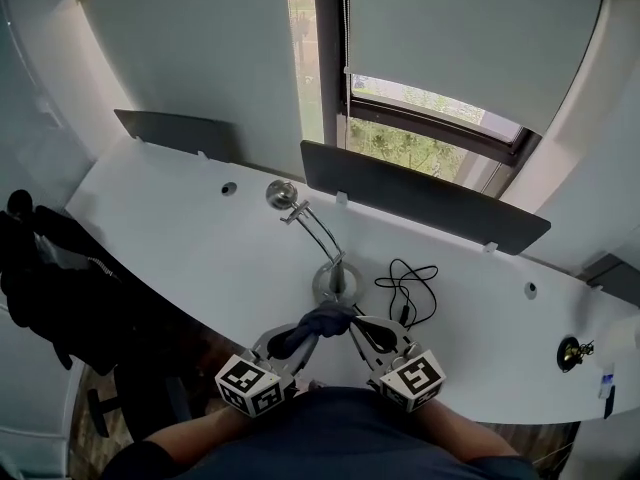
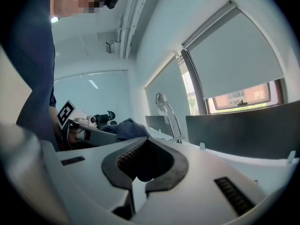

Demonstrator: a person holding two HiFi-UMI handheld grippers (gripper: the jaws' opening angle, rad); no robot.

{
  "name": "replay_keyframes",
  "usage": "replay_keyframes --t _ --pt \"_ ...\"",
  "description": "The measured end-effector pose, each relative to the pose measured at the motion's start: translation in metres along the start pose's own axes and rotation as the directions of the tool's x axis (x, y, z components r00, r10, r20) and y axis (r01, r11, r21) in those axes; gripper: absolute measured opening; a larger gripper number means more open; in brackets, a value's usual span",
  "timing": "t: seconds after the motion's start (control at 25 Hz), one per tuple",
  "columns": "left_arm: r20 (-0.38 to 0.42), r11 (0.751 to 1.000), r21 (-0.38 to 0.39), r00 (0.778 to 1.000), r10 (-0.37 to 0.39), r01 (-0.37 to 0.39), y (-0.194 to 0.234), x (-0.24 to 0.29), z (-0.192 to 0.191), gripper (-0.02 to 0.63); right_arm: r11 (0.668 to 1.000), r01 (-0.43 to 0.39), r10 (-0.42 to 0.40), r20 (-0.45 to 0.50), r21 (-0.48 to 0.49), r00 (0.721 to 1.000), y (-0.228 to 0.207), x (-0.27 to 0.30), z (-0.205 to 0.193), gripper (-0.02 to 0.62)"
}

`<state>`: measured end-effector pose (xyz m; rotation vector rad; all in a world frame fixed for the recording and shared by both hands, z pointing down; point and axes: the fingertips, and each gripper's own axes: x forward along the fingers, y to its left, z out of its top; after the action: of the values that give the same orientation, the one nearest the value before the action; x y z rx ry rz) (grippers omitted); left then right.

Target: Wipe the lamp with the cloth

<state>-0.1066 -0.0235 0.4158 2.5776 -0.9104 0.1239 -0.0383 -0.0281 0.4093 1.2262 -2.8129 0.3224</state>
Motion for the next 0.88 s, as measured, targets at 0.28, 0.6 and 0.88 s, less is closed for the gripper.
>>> replay_keyframes --t 0.28,0.6,0.88 --pt "-0.013 0.999 0.012 0.999 -0.033 0.033 -0.01 -0.001 -0.01 0.058 1.0 -0.003 0.003 -0.009 0.002 1.0 0.008 -0.006 -0.007 0.009" --pt "-0.007 0.999 0.023 0.999 -0.035 0.035 -0.011 -0.003 -0.009 0.058 1.0 -0.005 0.005 -0.01 -0.01 1.0 0.009 -0.003 -0.007 0.009" --pt "0.004 0.999 0.014 1.0 -0.029 0.029 -0.009 -0.004 -0.009 0.058 1.0 -0.017 0.016 -0.017 -0.018 1.0 0.011 -0.002 -0.005 0.009"
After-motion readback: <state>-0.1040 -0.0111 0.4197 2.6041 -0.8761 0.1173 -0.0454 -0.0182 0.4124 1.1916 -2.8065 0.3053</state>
